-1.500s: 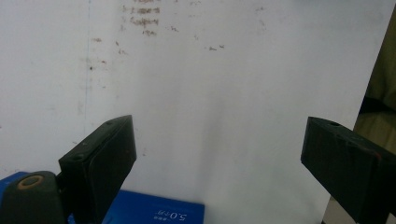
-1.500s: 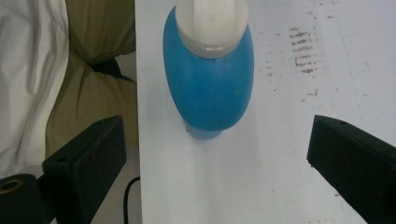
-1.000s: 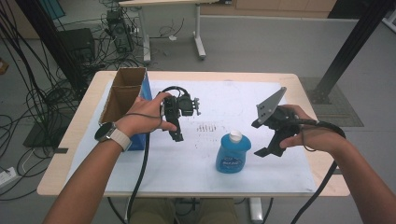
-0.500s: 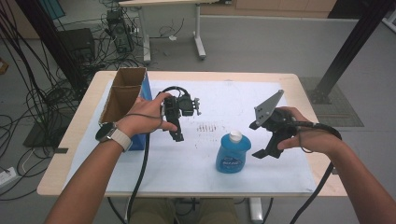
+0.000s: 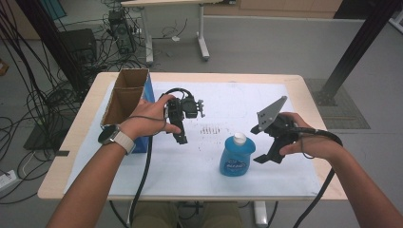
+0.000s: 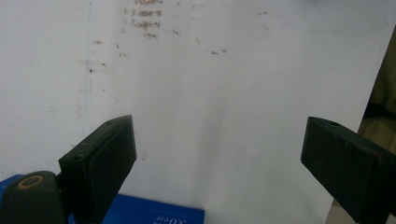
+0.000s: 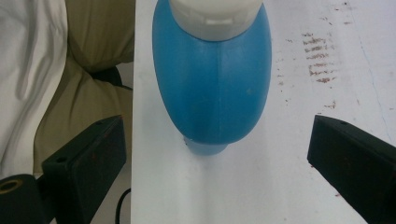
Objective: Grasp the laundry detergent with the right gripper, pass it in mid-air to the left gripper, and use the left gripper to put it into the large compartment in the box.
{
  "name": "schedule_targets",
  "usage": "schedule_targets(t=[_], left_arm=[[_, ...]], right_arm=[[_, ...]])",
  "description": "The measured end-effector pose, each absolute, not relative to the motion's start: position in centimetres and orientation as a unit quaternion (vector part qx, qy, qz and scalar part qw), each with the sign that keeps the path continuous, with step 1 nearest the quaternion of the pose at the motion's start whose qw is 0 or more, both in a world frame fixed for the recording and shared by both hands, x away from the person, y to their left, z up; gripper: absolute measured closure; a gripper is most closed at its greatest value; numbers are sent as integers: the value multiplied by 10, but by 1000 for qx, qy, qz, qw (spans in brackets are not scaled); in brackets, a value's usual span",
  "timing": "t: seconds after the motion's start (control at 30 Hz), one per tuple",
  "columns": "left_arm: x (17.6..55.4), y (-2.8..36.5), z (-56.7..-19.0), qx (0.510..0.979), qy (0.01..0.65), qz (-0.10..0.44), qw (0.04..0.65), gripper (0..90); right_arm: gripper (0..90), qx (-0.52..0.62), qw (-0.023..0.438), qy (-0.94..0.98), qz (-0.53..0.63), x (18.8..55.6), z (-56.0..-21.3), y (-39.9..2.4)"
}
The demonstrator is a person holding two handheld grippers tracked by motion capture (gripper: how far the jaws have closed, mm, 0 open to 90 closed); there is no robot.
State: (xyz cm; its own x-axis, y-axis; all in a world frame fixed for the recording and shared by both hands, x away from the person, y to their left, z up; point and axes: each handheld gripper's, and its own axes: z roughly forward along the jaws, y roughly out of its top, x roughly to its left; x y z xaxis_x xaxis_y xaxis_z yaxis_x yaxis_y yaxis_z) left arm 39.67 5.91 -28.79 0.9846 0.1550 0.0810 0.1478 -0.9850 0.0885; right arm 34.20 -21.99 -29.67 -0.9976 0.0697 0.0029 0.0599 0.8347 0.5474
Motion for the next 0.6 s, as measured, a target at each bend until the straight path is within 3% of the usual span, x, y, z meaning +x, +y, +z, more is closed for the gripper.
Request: schedule_targets(t=[0.6], left_arm=[[397, 59, -289, 995, 77, 44, 41, 107]], right_arm=[[48, 30, 4, 956, 291, 342, -307, -217]])
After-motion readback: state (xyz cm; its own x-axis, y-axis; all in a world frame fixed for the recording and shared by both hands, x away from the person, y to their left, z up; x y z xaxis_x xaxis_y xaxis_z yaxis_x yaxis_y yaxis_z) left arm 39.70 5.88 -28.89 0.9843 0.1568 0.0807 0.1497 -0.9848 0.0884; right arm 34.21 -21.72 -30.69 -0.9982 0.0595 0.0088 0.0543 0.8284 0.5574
